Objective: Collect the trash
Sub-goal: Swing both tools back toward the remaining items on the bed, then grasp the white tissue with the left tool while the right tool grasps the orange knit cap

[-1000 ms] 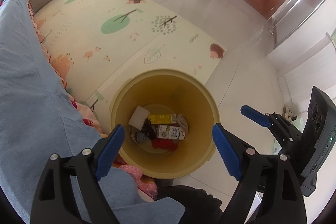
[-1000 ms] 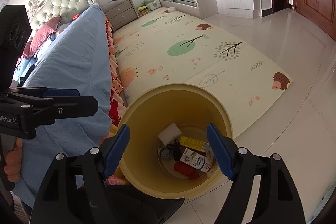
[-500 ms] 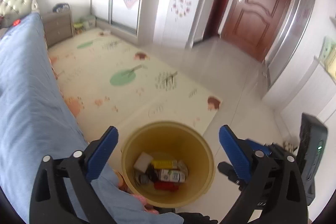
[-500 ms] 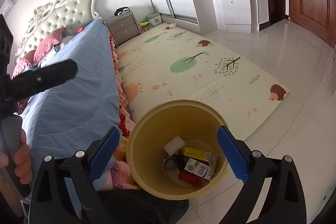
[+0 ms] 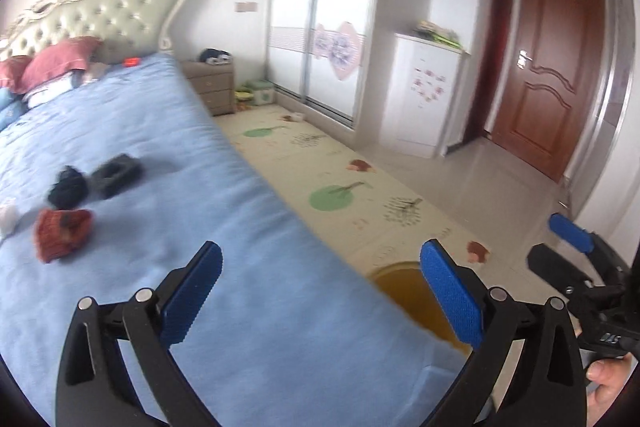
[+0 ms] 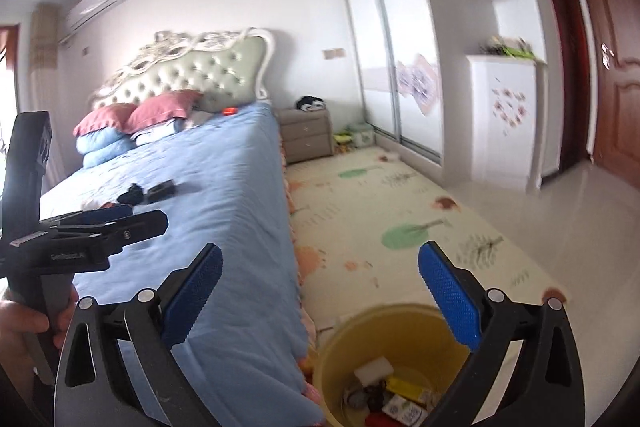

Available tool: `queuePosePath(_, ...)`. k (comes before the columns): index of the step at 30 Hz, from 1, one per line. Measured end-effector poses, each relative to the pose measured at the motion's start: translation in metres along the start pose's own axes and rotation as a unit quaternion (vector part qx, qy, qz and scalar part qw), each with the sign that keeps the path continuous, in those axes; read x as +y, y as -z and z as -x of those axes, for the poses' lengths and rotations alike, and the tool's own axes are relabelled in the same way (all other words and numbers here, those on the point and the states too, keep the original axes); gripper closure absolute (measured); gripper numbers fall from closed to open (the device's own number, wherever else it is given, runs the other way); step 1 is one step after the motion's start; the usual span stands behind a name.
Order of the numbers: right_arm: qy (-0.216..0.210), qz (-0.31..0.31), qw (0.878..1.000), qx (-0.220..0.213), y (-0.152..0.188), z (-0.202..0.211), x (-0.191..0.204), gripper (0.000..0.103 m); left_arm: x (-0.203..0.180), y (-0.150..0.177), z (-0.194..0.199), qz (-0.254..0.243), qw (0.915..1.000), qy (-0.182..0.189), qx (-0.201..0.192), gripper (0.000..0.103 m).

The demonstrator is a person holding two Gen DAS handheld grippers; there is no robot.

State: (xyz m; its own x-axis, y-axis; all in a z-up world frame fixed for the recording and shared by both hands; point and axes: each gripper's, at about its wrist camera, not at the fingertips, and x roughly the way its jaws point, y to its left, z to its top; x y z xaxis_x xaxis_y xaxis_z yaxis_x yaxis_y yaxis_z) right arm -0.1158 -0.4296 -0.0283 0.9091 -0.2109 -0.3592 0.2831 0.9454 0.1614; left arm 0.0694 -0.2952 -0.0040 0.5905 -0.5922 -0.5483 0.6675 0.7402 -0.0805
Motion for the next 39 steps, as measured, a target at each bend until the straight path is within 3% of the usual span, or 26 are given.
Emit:
queuePosePath(5,-0.039,0.04,0.998,0.006,-0.012,-0.022,0.053,0.008,0.058,0.001,0.026,0.038,0.9974,-0.059,-0.016,0.004)
queuePosePath(8,-0.069,0.03,0.997,0.017,-0.015,-0.037,0.083,0.008,0.097,0.004,0.041,0.062,0.9941,-0.087,-0.022,0.004)
queuePosePath(12,-0.101,0.019,0.994,0.044,-0.021,-0.055,0.12,0.008,0.14,0.01,0.06,0.084,0.9883,-0.123,-0.032,0.004)
queuePosePath(18,-0.155,0.052,0.982,0.093,-0.029,-0.085,0.186,0.008,0.193,0.017,0.076,0.097,0.9804,-0.168,-0.033,0.004)
queuePosePath(27,-0.175,0.094,0.974,0.109,-0.037,-0.113,0.256,0.008,0.261,0.027,0.086,0.124,0.9721,-0.198,-0.021,0.004)
queuePosePath(31,-0.186,0.095,0.968,0.139,-0.039,-0.133,0.276,0.008,0.287,0.028,0.089,0.12,0.9704,-0.209,-0.022,0.004)
queuePosePath(39,-0.193,0.098,0.953,0.21,-0.038,-0.187,0.316,0.008,0.334,0.024,0.076,0.132,0.9723,-0.193,0.007,0.004)
